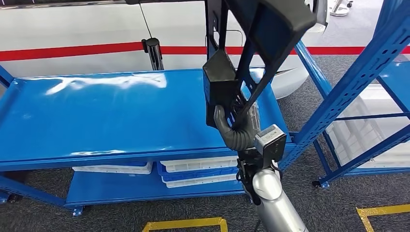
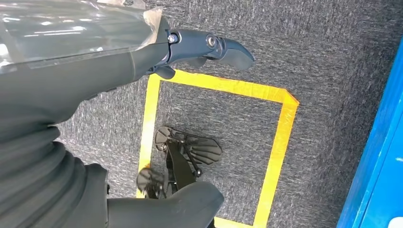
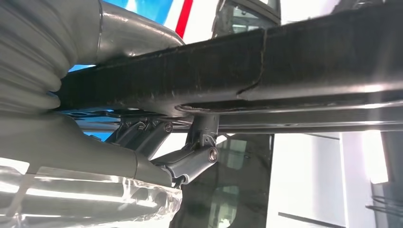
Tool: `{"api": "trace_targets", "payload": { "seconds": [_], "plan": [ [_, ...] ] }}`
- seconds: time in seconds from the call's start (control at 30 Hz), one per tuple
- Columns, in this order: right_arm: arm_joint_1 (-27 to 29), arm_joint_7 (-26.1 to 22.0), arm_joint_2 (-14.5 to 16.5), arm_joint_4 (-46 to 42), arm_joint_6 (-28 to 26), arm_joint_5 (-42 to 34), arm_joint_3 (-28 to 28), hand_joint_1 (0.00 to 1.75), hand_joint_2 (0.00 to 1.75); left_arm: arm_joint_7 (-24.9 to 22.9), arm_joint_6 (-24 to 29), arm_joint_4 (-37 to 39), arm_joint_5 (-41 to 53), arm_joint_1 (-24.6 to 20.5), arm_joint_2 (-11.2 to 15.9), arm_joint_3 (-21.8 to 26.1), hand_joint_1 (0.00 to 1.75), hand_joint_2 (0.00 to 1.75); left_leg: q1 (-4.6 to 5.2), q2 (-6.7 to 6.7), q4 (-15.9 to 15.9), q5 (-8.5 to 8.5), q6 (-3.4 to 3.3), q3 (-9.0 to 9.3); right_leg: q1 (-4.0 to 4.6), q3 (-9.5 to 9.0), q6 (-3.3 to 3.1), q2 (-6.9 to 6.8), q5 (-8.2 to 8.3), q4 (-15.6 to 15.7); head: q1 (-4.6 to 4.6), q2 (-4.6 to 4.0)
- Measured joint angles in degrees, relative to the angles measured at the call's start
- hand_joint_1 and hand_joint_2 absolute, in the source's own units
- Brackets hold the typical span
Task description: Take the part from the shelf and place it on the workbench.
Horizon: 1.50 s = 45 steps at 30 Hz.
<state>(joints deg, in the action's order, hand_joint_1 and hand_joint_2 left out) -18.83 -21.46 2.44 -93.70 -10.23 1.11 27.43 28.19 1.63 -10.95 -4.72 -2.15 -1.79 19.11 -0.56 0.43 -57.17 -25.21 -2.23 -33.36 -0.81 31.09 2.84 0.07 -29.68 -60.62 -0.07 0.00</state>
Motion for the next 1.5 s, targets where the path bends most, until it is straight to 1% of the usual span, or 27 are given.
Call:
{"api": "trace_targets", "payload": {
  "seconds": [0.07,0.1,0.17,0.2,0.27,0.33,0.37,0.43,0.5,0.57,0.63,0.7,0.77,0.83,0.9,0.97,1.03,1.1,1.17,1.2,1.23,1.3,1.33,1.37,1.43,1.47,1.5],
  "plan": [
    [0.00,-0.17,-0.11,0.00,0.00,-0.13,-0.01,1.75,1.75,0.08,0.36,0.00,0.13,-0.01,-0.01,-0.01,0.00,1.75,0.13,0.00,-0.36,0.37,0.57,-0.42,0.34,-1.76,-0.47,0.01,0.76,3.36,-0.06,-0.01],
    [0.00,-0.24,-0.15,0.00,0.00,-0.19,-0.02,1.75,1.75,0.11,0.55,0.00,0.30,-0.02,-0.01,-0.04,0.00,1.75,0.18,0.00,-0.38,0.65,0.96,-0.57,0.53,-1.62,-0.75,0.05,1.14,3.24,-0.09,-0.01],
    [-0.06,-0.36,-0.17,0.01,0.05,-0.40,-0.02,1.75,1.75,0.14,0.97,0.02,0.72,-0.01,0.01,-0.12,0.00,1.75,0.06,-0.18,-0.83,0.40,1.65,-1.10,-0.14,-0.92,-1.65,0.02,1.76,3.65,-0.10,0.00],
    [-0.11,-0.44,-0.14,0.02,0.13,-0.53,-0.02,1.75,1.75,0.14,1.13,0.03,0.95,0.00,0.01,-0.17,0.00,1.75,-0.02,-0.33,-1.96,-0.87,1.97,-1.71,-0.49,-0.56,-2.30,-0.04,2.24,3.82,-0.14,-0.01],
    [-0.16,-0.74,-0.08,0.05,0.52,-0.89,-0.03,1.75,1.75,0.13,1.37,0.04,1.22,-0.01,0.01,-0.23,0.00,1.75,-0.25,-0.57,-7.88,-5.80,2.62,-3.93,-0.72,0.33,-3.22,-0.17,3.25,3.94,-0.26,-0.01],
    [-0.07,-1.09,-0.05,0.15,0.93,-1.19,-0.03,1.75,1.75,0.11,1.51,0.04,1.25,-0.02,0.03,-0.25,0.00,1.75,-0.53,-0.60,-15.36,-9.88,3.23,-6.03,-0.62,1.53,-3.42,-0.25,4.21,3.90,-0.32,-0.01],
    [-0.03,-1.19,-0.07,0.23,1.06,-1.26,-0.03,1.75,1.75,0.10,1.54,0.04,1.25,-0.03,0.04,-0.25,0.00,1.75,-0.72,-0.59,-17.23,-10.26,3.47,-6.12,-0.62,2.11,-3.28,-0.26,4.66,3.87,-0.30,-0.01],
    [0.02,-1.27,-0.08,0.34,1.13,-1.31,-0.03,1.75,1.75,0.09,1.58,0.04,1.25,-0.08,0.06,-0.25,0.00,1.75,-1.16,-0.56,-14.05,-7.86,3.75,-2.86,-0.74,3.15,-2.87,-0.25,5.49,3.73,-0.31,-0.01],
    [-0.03,-1.59,-0.08,0.37,1.25,-1.52,-0.04,1.75,1.75,0.09,1.75,0.04,1.25,-0.26,0.08,-0.25,0.00,1.75,-1.50,-0.67,-5.58,-5.50,3.90,3.11,-0.73,3.99,-2.22,-0.22,6.19,3.38,-0.37,-0.01],
    [-0.11,-2.64,-0.13,0.40,1.63,-2.20,-0.06,1.75,1.75,0.10,1.94,0.04,1.24,-0.46,0.09,-0.25,0.00,1.75,-1.38,-1.00,-0.37,-5.23,3.60,6.31,-0.52,4.46,-1.28,-0.24,6.95,3.15,-0.32,0.00],
    [-0.13,-4.18,-0.26,0.45,2.21,-3.18,-0.08,1.75,1.75,0.09,2.18,0.06,1.21,-0.50,0.10,-0.24,0.00,1.75,-0.92,-1.11,0.23,-4.87,2.57,5.85,-0.37,4.82,-0.19,-0.28,7.88,3.35,-0.19,-0.01],
    [-0.11,-5.35,-0.48,0.53,2.75,-3.89,-0.22,1.75,1.75,0.03,2.50,0.09,1.14,-0.57,0.05,-0.23,0.00,1.75,-0.61,-0.72,0.40,-3.58,0.97,4.50,-0.41,5.96,0.08,-0.24,6.85,2.33,-0.17,-0.01],
    [-0.02,-6.36,-0.75,0.60,3.30,-4.34,-0.40,1.75,1.75,-0.03,2.72,0.10,1.03,-0.69,-0.01,-0.22,0.00,1.75,-0.45,-0.36,0.57,-2.06,-0.28,2.73,-0.47,8.38,-0.84,-0.19,2.20,-2.66,-0.04,-0.01],
    [0.16,-7.60,-1.00,0.61,3.92,-4.74,-0.47,1.75,1.75,-0.06,2.91,0.10,0.84,-0.69,-0.01,-0.19,0.00,1.75,-0.19,-0.23,0.52,-0.61,-0.71,1.00,-0.44,10.38,-1.37,-0.17,-2.31,-10.15,0.10,-0.01],
    [0.47,-8.48,-1.21,0.61,4.34,-4.93,-0.49,1.75,1.75,-0.05,3.12,0.11,0.68,-0.66,-0.01,-0.16,0.00,1.75,0.10,-0.11,0.43,0.88,-0.77,-0.80,-0.35,9.51,-0.61,-0.17,-2.50,-13.79,0.11,-0.01],
    [0.83,-8.88,-1.35,0.61,4.47,-4.93,-0.50,1.75,1.75,-0.03,3.25,0.10,0.63,-0.66,-0.04,-0.14,0.00,1.75,0.33,-0.07,0.34,2.25,-0.63,-2.49,-0.11,4.76,0.17,-0.18,-0.27,-9.75,0.11,0.00],
    [0.98,-9.17,-1.39,0.50,4.55,-4.90,-0.52,1.75,1.75,0.02,3.29,0.09,0.61,-0.69,-0.11,-0.13,0.00,1.75,0.62,-0.06,0.20,3.39,-0.23,-3.54,0.43,-2.08,-0.32,-0.17,-0.24,-0.78,0.09,0.00],
    [1.25,-9.54,-1.40,0.32,4.61,-4.86,-0.64,1.75,1.75,0.12,3.33,0.09,0.61,-0.72,-0.16,-0.10,0.00,1.75,0.78,0.01,0.21,4.54,0.31,-4.02,0.97,-5.37,-1.10,-0.09,-1.35,4.86,0.03,-0.01],
    [2.02,-9.97,-1.45,0.23,4.84,-4.81,-0.99,1.75,1.75,0.25,3.41,0.09,0.61,-0.62,-0.11,-0.03,0.00,1.75,0.64,-0.06,0.19,5.17,0.92,-4.40,0.65,-4.85,-1.77,-0.12,-0.88,5.59,-0.03,-0.01],
    [2.49,-10.18,-1.47,0.20,5.01,-4.78,-1.19,1.75,1.75,0.28,3.48,0.10,0.62,-0.55,-0.07,-0.01,0.00,1.75,0.47,-0.16,-0.47,4.12,1.23,-4.81,0.35,-4.45,-2.31,-0.21,-0.32,5.61,-0.06,-0.01],
    [2.98,-10.36,-1.46,0.14,5.20,-4.73,-1.36,1.75,1.75,0.31,3.58,0.10,0.62,-0.50,-0.02,0.01,0.00,1.75,0.28,-0.28,-2.01,1.97,1.55,-5.44,-0.01,-3.90,-2.94,-0.33,0.37,5.69,-0.21,-0.01],
    [3.93,-10.64,-1.38,-0.02,5.68,-4.50,-1.68,1.75,1.75,0.30,3.78,0.11,0.61,-0.50,0.04,0.02,0.00,1.75,-0.15,-0.44,-8.28,-4.43,2.23,-7.09,-0.12,-2.58,-3.70,-0.50,1.83,5.66,-0.46,-0.02],
    [4.42,-10.71,-1.33,-0.08,5.92,-4.38,-1.83,1.75,1.75,0.30,3.86,0.11,0.60,-0.51,0.06,0.03,0.00,1.75,-0.36,-0.48,-12.01,-6.67,2.60,-7.73,-0.09,-1.84,-3.77,-0.54,2.59,5.59,-0.56,-0.02],
    [4.88,-10.75,-1.29,-0.11,6.12,-4.26,-1.94,1.75,1.75,0.29,3.88,0.11,0.60,-0.53,0.08,0.04,0.00,1.75,-0.59,-0.49,-15.06,-7.49,2.95,-7.94,-0.09,-1.00,-3.60,-0.57,3.31,5.48,-0.58,-0.02],
    [5.59,-10.79,-1.22,-0.14,6.27,-4.19,-2.12,1.75,1.75,0.29,3.91,0.10,0.60,-0.55,0.08,0.04,0.00,1.75,-1.24,-0.48,-15.84,-5.27,3.58,-5.74,-0.32,1.01,-3.00,-0.60,4.50,4.85,-0.58,-0.02],
    [5.80,-10.80,-1.19,-0.16,6.28,-4.17,-2.23,1.75,1.75,0.29,3.92,0.10,0.60,-0.59,0.08,0.04,0.00,1.75,-1.60,-0.46,-13.48,-3.71,3.88,-3.34,-0.52,2.01,-2.62,-0.60,4.89,4.31,-0.60,-0.02],
    [5.93,-10.82,-1.15,-0.26,6.28,-4.17,-2.39,1.75,1.75,0.29,3.92,0.09,0.60,-0.68,0.04,0.04,0.00,1.75,-1.85,-0.56,-9.70,-3.36,4.31,-0.29,-0.60,2.99,-2.22,-0.60,5.19,3.63,-0.66,-0.01]
  ]
}}
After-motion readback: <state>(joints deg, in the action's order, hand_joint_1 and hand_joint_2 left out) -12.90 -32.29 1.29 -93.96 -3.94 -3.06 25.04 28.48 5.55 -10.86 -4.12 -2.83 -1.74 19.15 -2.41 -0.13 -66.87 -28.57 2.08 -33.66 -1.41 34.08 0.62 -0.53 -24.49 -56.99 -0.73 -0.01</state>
